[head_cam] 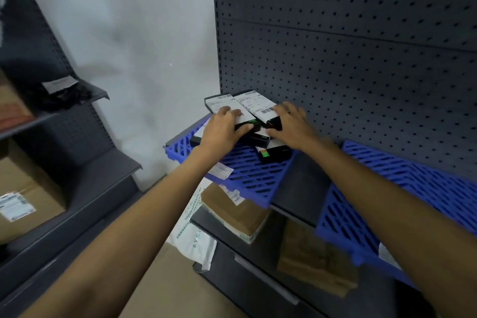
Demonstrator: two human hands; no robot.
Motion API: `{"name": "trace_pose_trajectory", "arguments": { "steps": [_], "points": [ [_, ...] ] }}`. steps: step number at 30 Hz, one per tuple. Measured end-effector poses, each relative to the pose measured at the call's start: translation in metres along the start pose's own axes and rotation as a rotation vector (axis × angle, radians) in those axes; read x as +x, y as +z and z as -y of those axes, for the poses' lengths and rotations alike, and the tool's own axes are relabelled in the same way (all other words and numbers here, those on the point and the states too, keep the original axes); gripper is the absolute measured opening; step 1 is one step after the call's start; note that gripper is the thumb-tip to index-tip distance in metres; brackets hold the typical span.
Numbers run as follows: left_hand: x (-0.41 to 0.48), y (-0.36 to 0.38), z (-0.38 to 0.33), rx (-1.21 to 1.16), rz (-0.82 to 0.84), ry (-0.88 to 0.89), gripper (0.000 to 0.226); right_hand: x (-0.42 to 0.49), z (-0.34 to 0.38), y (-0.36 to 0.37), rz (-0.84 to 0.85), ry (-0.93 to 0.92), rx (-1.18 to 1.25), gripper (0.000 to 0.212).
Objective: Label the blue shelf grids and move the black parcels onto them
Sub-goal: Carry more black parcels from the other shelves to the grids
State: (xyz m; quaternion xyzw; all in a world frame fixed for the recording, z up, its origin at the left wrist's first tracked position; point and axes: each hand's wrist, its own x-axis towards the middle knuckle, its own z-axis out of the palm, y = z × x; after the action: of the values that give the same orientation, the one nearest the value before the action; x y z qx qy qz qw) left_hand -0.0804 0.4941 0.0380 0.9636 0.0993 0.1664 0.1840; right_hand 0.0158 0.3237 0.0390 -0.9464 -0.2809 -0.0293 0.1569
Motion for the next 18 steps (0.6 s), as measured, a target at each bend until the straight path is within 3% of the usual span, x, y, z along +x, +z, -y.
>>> {"name": "trace_pose_trajectory", "arguments": {
  "steps": [9,18],
  "points": [
    [-0.029,-0.026,-0.008,0.199,0.054,0.354,0.055,-0.103,0.007,-0.021,-0.084,0.166,-0.231,0.064],
    [-0.073,-0.010,-0.127,0.085,0.113,0.645,0.043,-0.249,-0.044,-0.089,-0.146,0.482,-0.320,0.052]
  ]
}}
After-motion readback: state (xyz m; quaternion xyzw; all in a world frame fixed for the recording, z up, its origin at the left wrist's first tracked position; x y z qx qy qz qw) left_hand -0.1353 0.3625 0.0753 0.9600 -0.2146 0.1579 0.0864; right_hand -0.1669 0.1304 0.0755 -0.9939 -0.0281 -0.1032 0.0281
